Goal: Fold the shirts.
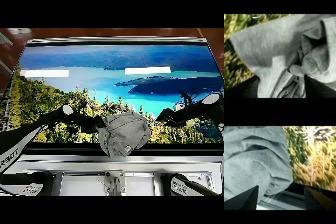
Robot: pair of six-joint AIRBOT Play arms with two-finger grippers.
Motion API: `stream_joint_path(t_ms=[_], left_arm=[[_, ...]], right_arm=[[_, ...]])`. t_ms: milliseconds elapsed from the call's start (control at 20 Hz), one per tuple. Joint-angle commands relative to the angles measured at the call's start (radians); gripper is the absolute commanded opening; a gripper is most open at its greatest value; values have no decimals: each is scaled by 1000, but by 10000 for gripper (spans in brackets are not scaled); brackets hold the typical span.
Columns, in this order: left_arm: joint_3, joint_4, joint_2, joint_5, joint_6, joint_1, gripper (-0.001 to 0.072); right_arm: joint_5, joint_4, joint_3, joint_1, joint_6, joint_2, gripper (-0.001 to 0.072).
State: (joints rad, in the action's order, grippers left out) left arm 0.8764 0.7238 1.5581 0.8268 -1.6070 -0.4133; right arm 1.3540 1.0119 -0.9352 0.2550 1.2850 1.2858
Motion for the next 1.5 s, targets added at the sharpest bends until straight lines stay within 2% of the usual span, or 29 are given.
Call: stream_joint_path(t_ms=[0, 50, 200, 550, 650, 700, 750, 800, 950, 1150, 1350, 1450], left_arm=[[-6, -11, 37, -51, -6, -5, 346], [-6, -10, 37, -51, -2, -5, 175], [-6, -10, 32, -48, 40, -5, 38], [-6, -9, -13, -49, 55, -5, 38], [-5, -10, -22, -50, 79, -5, 38], [-5, -9, -32, -50, 99, -1, 37], [-5, -9, -47, -50, 105, 8, 37], [-5, -9, -68, -50, 106, 23, 37], [-5, 6, -198, -53, 142, 94, 36], [61, 124, -501, -30, 154, 240, 36], [251, 127, -814, -39, 167, 395, 36], [342, 142, -906, -57, 167, 463, 36]], right_arm=[[-55, -8, 5, -77, -7, 2, 683], [-68, -8, 5, -96, -6, 2, 683], [-91, -9, 5, -142, -3, 12, 683], [-113, -13, 5, -282, -4, 157, 683], [-163, -9, 5, -319, -3, 179, 664], [-200, -11, 3, -331, 9, 175, 418], [-227, -10, 0, -335, 30, 171, 133], [-244, -10, -10, -335, 58, 166, 62], [-247, -5, -71, -316, 40, 113, 61], [-271, 19, -241, -259, 33, -87, 61], [-419, 18, -427, -183, 74, -328, 61], [-461, 22, -487, -181, 80, -412, 61]])
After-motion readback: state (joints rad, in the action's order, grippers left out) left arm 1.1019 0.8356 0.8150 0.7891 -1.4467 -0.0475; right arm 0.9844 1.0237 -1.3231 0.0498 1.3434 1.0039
